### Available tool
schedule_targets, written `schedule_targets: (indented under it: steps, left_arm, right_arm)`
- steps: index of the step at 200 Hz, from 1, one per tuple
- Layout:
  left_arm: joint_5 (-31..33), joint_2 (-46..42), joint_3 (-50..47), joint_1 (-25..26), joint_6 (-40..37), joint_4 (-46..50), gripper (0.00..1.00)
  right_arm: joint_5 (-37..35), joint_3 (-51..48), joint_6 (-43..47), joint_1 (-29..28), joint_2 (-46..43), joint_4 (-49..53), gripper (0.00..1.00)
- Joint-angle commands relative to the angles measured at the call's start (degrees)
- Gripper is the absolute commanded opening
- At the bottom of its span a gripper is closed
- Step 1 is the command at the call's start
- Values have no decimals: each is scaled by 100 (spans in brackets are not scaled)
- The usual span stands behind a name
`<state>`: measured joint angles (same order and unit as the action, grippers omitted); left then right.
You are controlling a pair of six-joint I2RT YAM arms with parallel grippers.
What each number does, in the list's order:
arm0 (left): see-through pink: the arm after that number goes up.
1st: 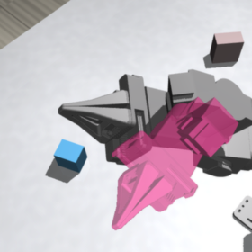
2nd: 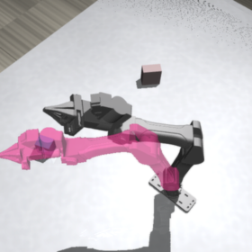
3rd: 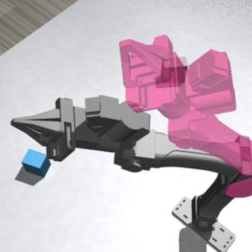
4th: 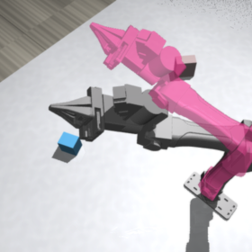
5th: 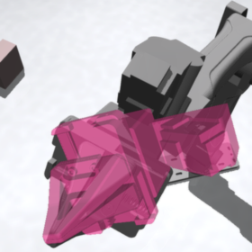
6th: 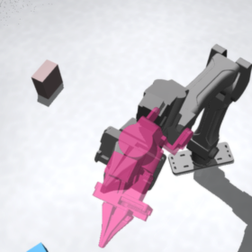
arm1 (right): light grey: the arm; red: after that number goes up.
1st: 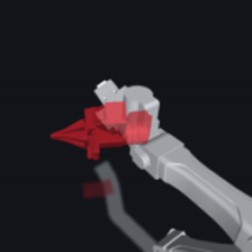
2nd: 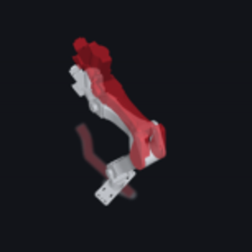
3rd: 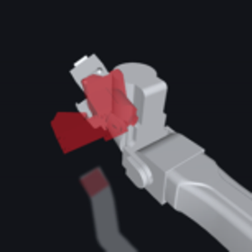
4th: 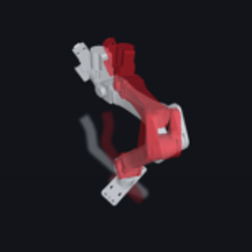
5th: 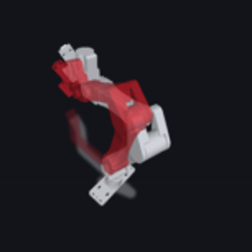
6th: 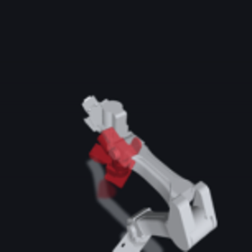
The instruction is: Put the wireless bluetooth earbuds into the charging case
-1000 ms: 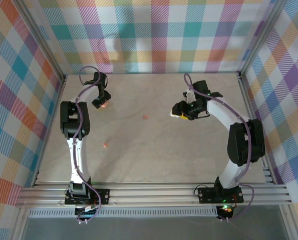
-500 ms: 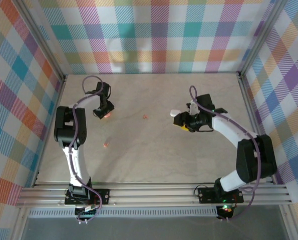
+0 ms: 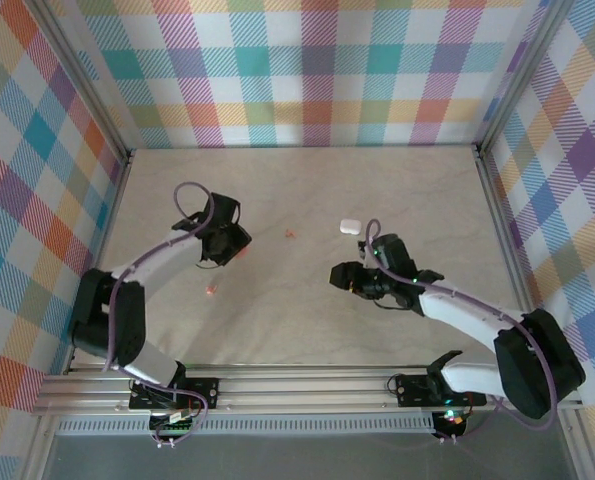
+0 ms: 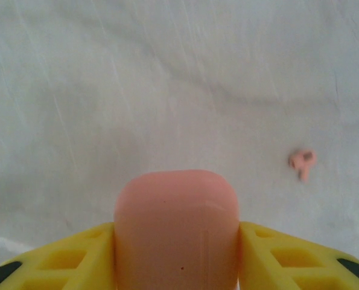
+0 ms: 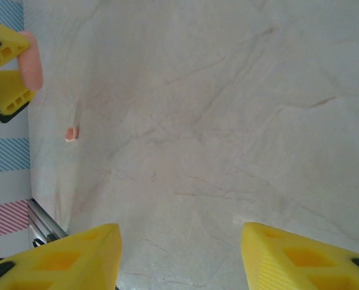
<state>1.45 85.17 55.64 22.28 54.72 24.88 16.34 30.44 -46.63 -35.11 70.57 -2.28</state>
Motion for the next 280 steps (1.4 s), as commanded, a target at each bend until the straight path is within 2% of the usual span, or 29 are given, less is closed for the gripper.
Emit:
schedule_targets:
  steps: [1,47,92,163,239,258,280]
  left_arm:
    - [-19,-521,-304,321,724,-72,48]
    - [-54,-1070,-765,965,1596,-353,46]
    - [-303,-1295,-1021,1242,2203,-770,46]
    - [-468,-1591,-1140,1297,2421,-822,46]
    - [-602,-1854,-1335,1296,2695,-1039,46]
    - [-620,-1928,-1379,1296,2745,-1045,46]
    - [-649,-2023,-1387,1296,2755,-1010,46]
  right_arm:
    - [-684,-140,-407,-458,68,-1280,58]
    - [-746,-75,-446,-1231,1045,-3119,60]
    - [-916,92,-372,-1693,1822,-4567,60]
    - [-957,680,-300,-1813,2504,-4992,59]
    - [-1040,1129,-645,-1806,3265,-5548,53]
    - [-992,1201,-645,-1806,3361,-5601,47]
    - [-1005,1202,-590,-1806,3378,-5651,29]
